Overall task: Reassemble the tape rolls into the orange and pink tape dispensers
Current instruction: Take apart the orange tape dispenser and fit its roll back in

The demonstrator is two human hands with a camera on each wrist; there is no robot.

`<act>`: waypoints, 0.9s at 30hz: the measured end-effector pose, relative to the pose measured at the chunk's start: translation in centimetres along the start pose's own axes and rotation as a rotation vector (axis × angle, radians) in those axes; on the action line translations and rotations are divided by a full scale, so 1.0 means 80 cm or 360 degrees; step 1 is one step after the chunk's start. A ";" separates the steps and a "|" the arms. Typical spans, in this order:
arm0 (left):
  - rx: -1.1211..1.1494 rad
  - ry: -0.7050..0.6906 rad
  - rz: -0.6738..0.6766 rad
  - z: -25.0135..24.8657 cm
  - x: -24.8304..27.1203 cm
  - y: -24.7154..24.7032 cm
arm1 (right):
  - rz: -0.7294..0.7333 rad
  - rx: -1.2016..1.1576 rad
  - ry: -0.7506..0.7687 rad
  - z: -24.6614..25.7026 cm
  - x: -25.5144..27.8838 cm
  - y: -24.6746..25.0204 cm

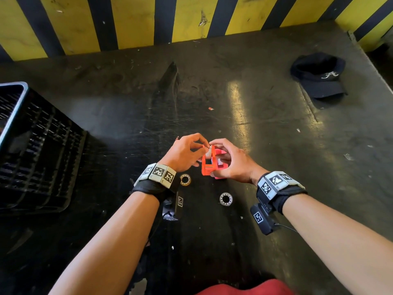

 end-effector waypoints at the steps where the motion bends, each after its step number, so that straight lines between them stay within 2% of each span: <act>1: 0.0013 0.0008 0.0044 0.000 0.001 0.000 | -0.0005 -0.0009 -0.0006 -0.001 0.000 0.001; 6: 0.0077 0.0010 0.0347 0.005 0.009 0.008 | 0.0007 -0.0101 -0.0071 -0.007 0.000 0.005; 9: 0.0086 -0.0017 0.0429 0.007 0.016 0.007 | -0.0019 -0.0176 -0.0136 -0.009 -0.002 0.004; 13: 0.0129 -0.0001 0.0451 0.015 0.022 0.003 | -0.0038 -0.0235 -0.0163 -0.014 -0.003 0.002; 24: -0.0107 -0.0112 0.0375 0.021 0.033 -0.001 | -0.0020 -0.0281 -0.0181 -0.014 -0.003 0.007; 27: -0.0040 -0.0103 0.0357 0.022 0.034 -0.002 | -0.0010 -0.0281 -0.0177 -0.013 -0.005 0.010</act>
Point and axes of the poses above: each hand's wrist, its own x-axis away from the middle knuckle, its own y-axis out of the back of the hand, z = x × y, the point moved 1 cm from there along -x, towards the middle knuckle, and after that the axes turned 15 degrees about y, right-handed, at the moved point
